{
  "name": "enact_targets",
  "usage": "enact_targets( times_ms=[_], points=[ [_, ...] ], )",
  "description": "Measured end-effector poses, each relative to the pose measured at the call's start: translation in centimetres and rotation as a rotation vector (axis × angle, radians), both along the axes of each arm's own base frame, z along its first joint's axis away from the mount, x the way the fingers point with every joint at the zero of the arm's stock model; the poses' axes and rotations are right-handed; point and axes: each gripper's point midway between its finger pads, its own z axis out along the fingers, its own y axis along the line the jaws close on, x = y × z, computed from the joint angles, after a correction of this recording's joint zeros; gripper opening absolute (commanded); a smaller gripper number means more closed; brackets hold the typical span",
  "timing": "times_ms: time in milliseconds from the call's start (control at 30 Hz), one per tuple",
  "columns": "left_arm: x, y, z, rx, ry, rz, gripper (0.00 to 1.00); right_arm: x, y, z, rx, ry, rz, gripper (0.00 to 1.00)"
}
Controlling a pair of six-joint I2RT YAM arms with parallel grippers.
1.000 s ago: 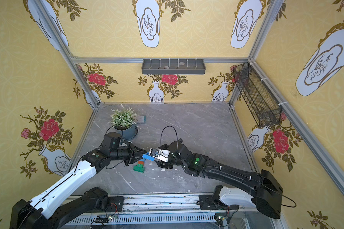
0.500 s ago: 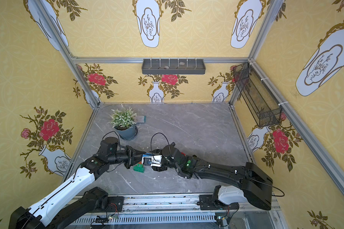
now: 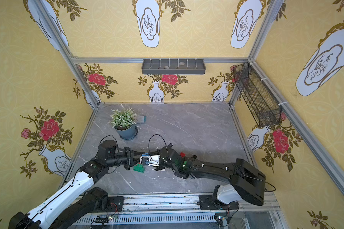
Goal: Assemble the number 1 with lego
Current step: Pick up the lego brick from the center of the board.
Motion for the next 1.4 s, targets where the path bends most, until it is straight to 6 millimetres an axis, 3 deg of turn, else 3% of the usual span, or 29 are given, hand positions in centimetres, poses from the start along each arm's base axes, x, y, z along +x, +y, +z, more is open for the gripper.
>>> enact_targets(
  times_ms=[167,233,367,467,567,700,767,867,1067,1233,1400],
  points=[
    [0.1,0.2,0.3,0.005,-0.021,0.013,0.61,0.2,0.2,0.5,0.021,0.01,-0.011,0.17],
    [0.3,0.6,0.6,0.019,-0.056,0.033,0.67,0.4,0.1,1.0,0.045,0.028,-0.024,0.16],
    [2.1,2.3,0.9,0.084,-0.217,0.128,0.68,1.0,-0.8,2.7,0.128,0.143,-0.05,0.17],
    [4.2,5.4,1.5,0.234,-0.43,0.219,0.7,2.1,-2.2,3.6,0.191,0.291,-0.083,0.16],
    [5.2,7.6,4.6,0.426,-0.706,0.22,0.72,2.0,-3.3,3.9,0.211,0.46,-0.085,0.17],
    [5.1,8.2,8.5,0.661,-1.066,0.079,0.72,0.7,-4.5,4.6,0.217,0.638,-0.045,0.19],
    [4.6,7.7,8.9,0.763,-1.215,-0.051,0.72,0.2,-5.1,5.2,0.218,0.71,-0.022,0.19],
    [3.0,6.5,7.6,0.83,-1.376,-0.288,0.72,-0.2,-5.6,6.2,0.211,0.785,0.009,0.19],
    [-1.1,3.2,7.9,0.67,-1.682,-0.57,0.74,-1.5,-5.3,7.8,0.159,0.876,0.114,0.2],
    [-2.6,0.5,7.9,0.412,-1.73,-0.67,0.72,-2.4,-4.5,8.1,0.102,0.93,0.19,0.2],
    [-3.0,-0.7,7.6,0.262,-1.695,-0.718,0.68,-3.3,-3.6,8.3,0.062,0.959,0.263,0.2]
  ],
)
